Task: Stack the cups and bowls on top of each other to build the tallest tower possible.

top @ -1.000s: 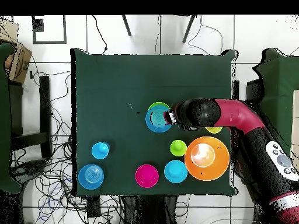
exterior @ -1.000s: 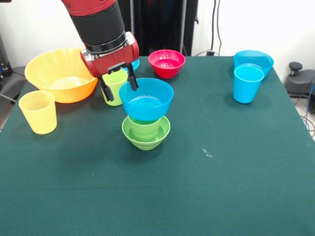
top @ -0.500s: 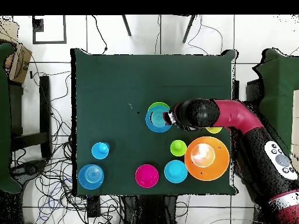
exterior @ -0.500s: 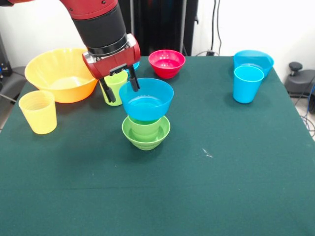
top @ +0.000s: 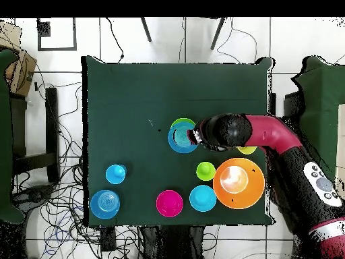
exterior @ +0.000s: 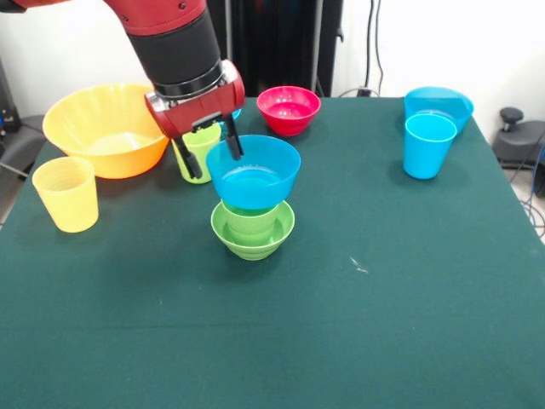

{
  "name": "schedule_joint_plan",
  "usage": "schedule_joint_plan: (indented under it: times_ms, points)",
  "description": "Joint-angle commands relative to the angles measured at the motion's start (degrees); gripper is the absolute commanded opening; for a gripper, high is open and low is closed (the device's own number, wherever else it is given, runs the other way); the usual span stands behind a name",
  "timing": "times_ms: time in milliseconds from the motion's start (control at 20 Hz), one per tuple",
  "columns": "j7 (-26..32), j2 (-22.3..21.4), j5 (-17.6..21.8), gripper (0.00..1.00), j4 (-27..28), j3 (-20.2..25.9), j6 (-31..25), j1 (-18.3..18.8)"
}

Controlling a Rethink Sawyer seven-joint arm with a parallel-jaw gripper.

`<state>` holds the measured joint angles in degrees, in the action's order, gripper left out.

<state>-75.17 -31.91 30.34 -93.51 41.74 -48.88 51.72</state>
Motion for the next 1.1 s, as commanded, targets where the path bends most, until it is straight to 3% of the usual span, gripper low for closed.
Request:
schedule_joint_plan:
  times_ms: [50, 1100]
  points:
    - [3.4, 4.96, 3.95, 1.0, 2.78, -1.78, 2.66, -3.28]
    - [2.75, 5.69, 5.88, 1.0, 2.0, -2.55, 4.85, -2.98]
